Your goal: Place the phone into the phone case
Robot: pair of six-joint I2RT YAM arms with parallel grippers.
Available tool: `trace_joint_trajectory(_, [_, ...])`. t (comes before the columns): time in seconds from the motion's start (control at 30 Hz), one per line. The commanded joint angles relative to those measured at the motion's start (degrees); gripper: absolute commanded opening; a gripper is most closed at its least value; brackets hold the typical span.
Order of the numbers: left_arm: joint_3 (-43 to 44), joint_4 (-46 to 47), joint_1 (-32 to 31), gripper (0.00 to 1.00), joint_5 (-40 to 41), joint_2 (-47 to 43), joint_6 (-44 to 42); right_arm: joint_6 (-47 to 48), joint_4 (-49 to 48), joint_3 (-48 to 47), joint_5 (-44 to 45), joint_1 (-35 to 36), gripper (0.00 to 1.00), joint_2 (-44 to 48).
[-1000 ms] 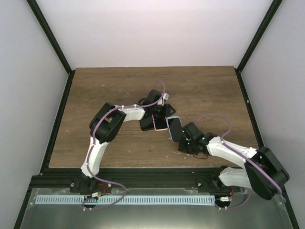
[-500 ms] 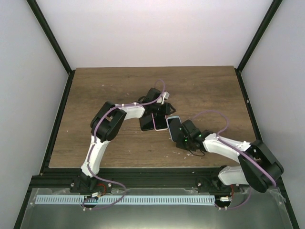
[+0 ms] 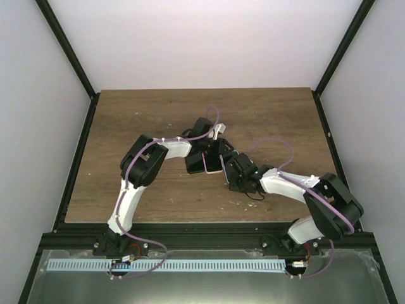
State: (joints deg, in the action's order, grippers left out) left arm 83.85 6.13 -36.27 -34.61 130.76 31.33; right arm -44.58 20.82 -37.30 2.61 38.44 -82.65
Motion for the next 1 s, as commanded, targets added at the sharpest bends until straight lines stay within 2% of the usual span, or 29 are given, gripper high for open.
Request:
trace_joint_trajectory(0.0, [-4.76,-6.06,-3.4,0.39,-4.94,2.93,-0.17,2.34,-3.75,-0.95,5.57,-0.68,0.01,-2.79])
trace_joint_trajectory(0.27, [-5.39,-5.03,-3.91,0.37,-6.65,2.18,0.12,5.62,-5.91,-1.38,4.49,-3.67,0.01,-4.93])
trace_joint_trajectory(0.4, [-4.25,-6.73,-3.93,0.37,-5.46,1.75,-0.38,6.85,-3.87,-1.51,2.19,-3.98,0.01,-3.39])
trace_joint_trajectory(0.7, [1.3,-10.43,-2.93,0.37,-6.18,1.6,-0.71,6.55,5.88,-0.17,-7.41,-3.99,0.12,8.45])
trace_joint_trajectory(0.87, [2.43,-10.88,-2.95,0.37,-6.45,1.13,-0.24,6.86,8.8,-1.97,-6.12,-3.98,0.23,11.33])
trace_joint_trajectory(0.97, [2.75,-11.57,-2.89,0.37,-5.8,0.26,-0.15,8.86,9.16,-2.77,-3.71,-4.65,0.25,9.75])
